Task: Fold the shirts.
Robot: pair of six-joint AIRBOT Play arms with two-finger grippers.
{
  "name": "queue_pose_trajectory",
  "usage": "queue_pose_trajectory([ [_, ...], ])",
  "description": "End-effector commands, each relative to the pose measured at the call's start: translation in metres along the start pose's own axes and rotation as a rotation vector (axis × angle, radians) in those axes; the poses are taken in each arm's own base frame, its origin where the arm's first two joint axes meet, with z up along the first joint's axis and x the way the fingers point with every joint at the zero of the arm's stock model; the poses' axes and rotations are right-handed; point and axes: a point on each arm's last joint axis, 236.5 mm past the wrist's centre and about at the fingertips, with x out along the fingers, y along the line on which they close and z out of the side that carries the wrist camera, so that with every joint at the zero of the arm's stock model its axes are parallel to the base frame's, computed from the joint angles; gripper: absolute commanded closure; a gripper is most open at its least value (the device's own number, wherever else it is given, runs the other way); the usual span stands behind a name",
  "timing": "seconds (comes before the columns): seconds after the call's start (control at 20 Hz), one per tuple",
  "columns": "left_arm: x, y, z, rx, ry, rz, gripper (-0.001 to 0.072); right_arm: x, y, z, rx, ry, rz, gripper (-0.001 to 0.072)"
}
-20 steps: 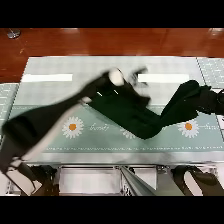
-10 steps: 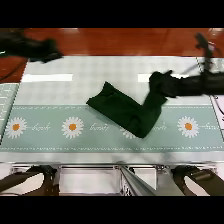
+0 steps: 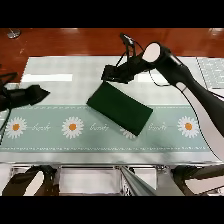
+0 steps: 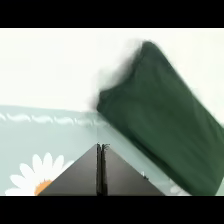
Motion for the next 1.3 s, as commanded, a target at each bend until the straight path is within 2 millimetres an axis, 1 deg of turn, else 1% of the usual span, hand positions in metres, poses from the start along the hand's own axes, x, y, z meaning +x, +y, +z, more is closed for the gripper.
queue_pose_trajectory([
  [0.0,0.006,0.002,-0.019,-0.010,0.012,-0.012,0.0688,-0.049,-0.049,0.009,0.010,0.063,-0.110,0.0089],
  [0.05,0.006,0.002,-0.019,-0.007,0.013,-0.012,0.0688,-0.093,-0.081,0.001,-0.003,0.082,-0.245,0.0089],
  [0.1,0.006,0.002,-0.019,0.003,0.013,-0.012,0.0688,-0.131,-0.116,-0.015,0.001,0.091,-0.398,0.0089],
  [0.15,0.006,0.002,-0.019,0.007,0.012,-0.012,0.0688,-0.161,-0.147,-0.036,0.049,0.074,-0.524,0.0089],
  [0.2,0.006,0.002,-0.019,0.009,0.012,-0.012,0.0688,-0.176,-0.168,-0.066,0.129,0.034,-0.573,0.0089],
  [0.25,0.006,0.002,-0.019,0.009,0.012,-0.012,0.0688,-0.171,-0.181,-0.098,0.233,-0.035,-0.556,0.0089],
  [0.3,0.006,0.002,-0.019,0.008,0.012,-0.013,0.0689,-0.155,-0.187,-0.127,0.328,-0.106,-0.502,0.0089],
  [0.35,0.006,0.002,-0.019,0.008,0.012,-0.013,0.0688,-0.134,-0.190,-0.152,0.433,-0.173,-0.428,0.0089],
  [0.4,0.006,0.001,-0.019,0.007,0.012,-0.013,0.0688,-0.109,-0.188,-0.175,0.567,-0.219,-0.324,0.0090],
  [0.45,0.006,0.001,-0.019,0.008,0.012,-0.013,0.0688,-0.089,-0.186,-0.189,0.672,-0.238,-0.238,0.0090],
  [0.5,0.006,0.001,-0.019,0.007,0.012,-0.013,0.0689,-0.071,-0.182,-0.198,0.730,-0.235,-0.163,0.0090],
  [0.55,0.006,0.001,-0.019,0.007,0.012,-0.013,0.0688,-0.058,-0.177,-0.204,0.739,-0.209,-0.121,0.0091],
  [0.65,0.006,0.000,-0.019,0.005,0.012,-0.018,0.0688,-0.034,-0.167,-0.211,0.738,-0.129,-0.071,0.0090],
  [0.75,0.006,0.000,-0.019,0.004,0.013,-0.019,0.0688,-0.015,-0.166,-0.217,0.753,-0.044,-0.058,0.0091],
  [0.8,0.006,0.000,-0.019,0.004,0.013,-0.019,0.0688,-0.007,-0.166,-0.219,0.750,0.001,-0.057,0.0092],
  [0.85,0.006,0.000,-0.019,0.004,0.012,-0.019,0.0688,-0.001,-0.164,-0.214,0.730,0.031,-0.043,0.0140],
  [0.9,0.006,0.000,-0.019,0.004,0.012,-0.019,0.0688,0.002,-0.157,-0.204,0.694,0.044,-0.013,0.0360],
  [0.95,0.006,0.000,-0.019,0.004,0.012,-0.019,0.0688,0.004,-0.147,-0.186,0.642,0.040,0.028,0.0640],
  [1.0,0.006,0.000,-0.018,0.004,0.011,-0.019,0.0688,0.002,-0.137,-0.166,0.579,0.025,0.064,0.0675],
  [1.1,0.006,0.000,-0.017,0.004,0.004,-0.018,0.0688,-0.012,-0.110,-0.118,0.444,0.006,0.115,0.0676],
  [1.2,0.006,0.001,-0.015,0.004,-0.001,-0.017,0.0688,-0.040,-0.081,-0.063,0.287,-0.047,0.128,0.0676],
  [1.25,0.006,0.001,-0.015,0.004,-0.003,-0.017,0.0688,-0.060,-0.071,-0.032,0.232,-0.103,0.105,0.0676],
])
